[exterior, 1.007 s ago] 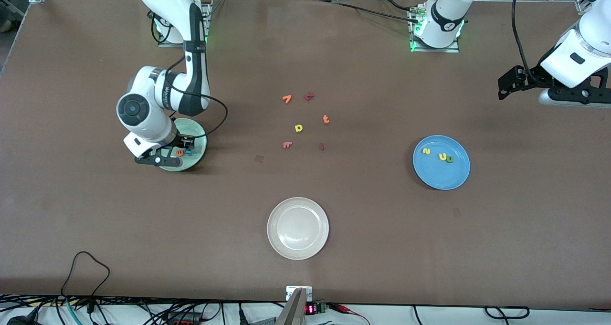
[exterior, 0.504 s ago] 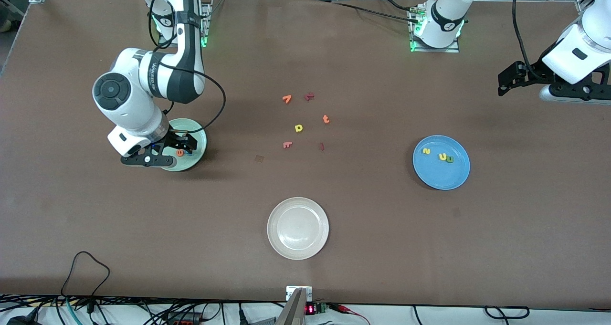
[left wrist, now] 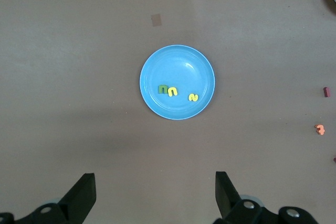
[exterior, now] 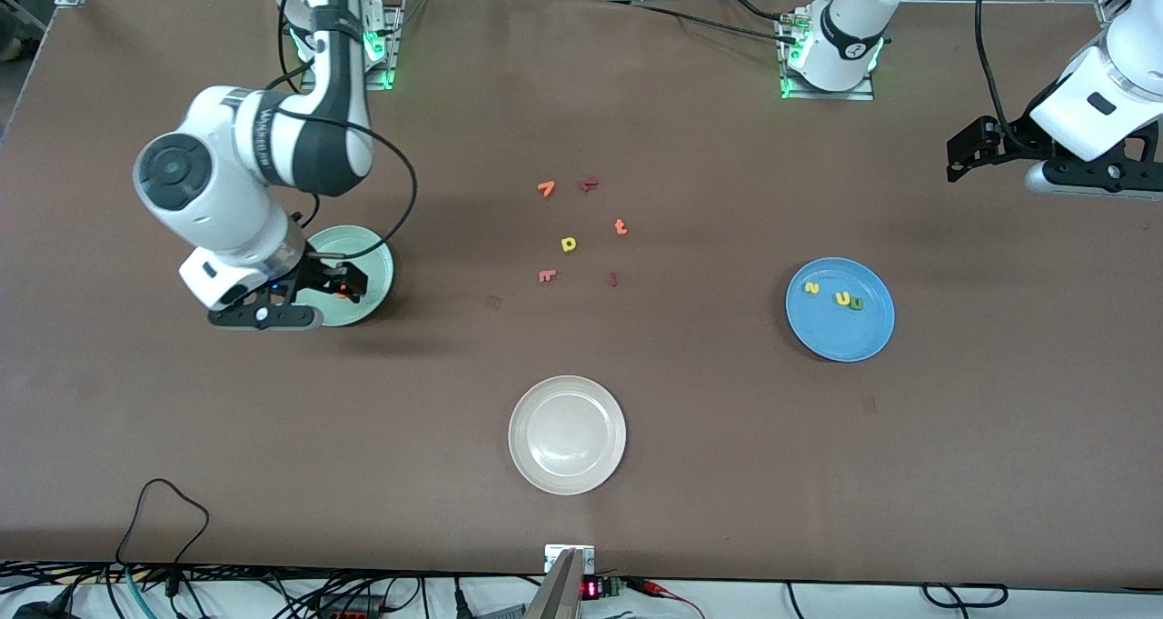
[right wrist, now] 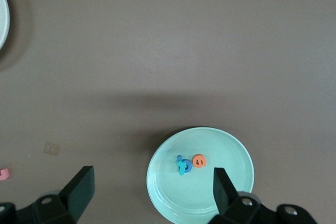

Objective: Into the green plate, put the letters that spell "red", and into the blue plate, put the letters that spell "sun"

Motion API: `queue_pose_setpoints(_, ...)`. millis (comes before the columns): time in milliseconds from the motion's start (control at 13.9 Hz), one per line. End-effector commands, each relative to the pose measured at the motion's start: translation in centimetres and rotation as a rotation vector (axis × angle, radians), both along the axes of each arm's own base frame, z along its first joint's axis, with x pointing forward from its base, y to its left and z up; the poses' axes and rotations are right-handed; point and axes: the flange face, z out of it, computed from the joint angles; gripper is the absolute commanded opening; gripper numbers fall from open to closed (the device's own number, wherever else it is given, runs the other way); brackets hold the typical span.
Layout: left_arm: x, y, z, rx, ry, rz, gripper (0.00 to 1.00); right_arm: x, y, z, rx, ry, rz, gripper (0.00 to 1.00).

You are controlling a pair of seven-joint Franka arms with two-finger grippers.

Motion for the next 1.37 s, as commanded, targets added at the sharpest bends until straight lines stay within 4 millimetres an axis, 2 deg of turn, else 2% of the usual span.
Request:
queue_pose_setpoints(0, 0.3, -0.2, 0.5, -0.023, 0.011, -0.019, 1.00, 2.3, -2.1, 6.2, 0.021, 0.020, 0.036, 1.00)
queue_pose_setpoints(216, 0.3, -0.2, 0.5, -0.023, 0.012, -0.019, 1.00, 2.2, -6.4, 10.3, 0.008, 0.026, 0.055, 1.00)
queue_pose_setpoints(432, 0.3, -0.7, 0.5, -0.022, 0.012, -0.027, 1.00, 1.6, -11.8, 13.2, 0.042, 0.007, 0.050, 1.00)
queue_pose_setpoints(576, 0.3, -1.1, 0.8, -0.022, 0.006, -0.035, 1.00, 1.2, -15.9, 14.2, 0.090, 0.002, 0.009, 1.00)
queue_pose_setpoints(719, 0.0, -1.0, 1.3, -0.021, 0.026, -0.035, 1.00, 0.2, -20.6, 14.3, 0.134, 0.032, -0.051, 1.00)
queue_pose_setpoints(791, -0.2, -1.2, 1.5, -0.025, 0.036, -0.036, 1.00, -0.4, -21.6, 14.7, 0.149, 0.048, -0.065, 1.00)
queue_pose_setpoints(1007, -0.2, -1.3, 1.7, -0.030, 0.034, -0.041, 1.00, -2.0, -22.4, 16.2, 0.124, 0.052, -0.085, 1.00)
queue_pose_setpoints(1151, -0.1, -1.4, 1.7, -0.030, 0.034, -0.041, 1.00, -3.6, -22.3, 17.0, 0.043, 0.063, -0.072, 1.00)
queue_pose_setpoints(1295, 0.0, -1.4, 1.5, -0.029, 0.037, -0.041, 1.00, -5.1, -20.3, 17.1, 0.007, 0.053, -0.035, 1.00)
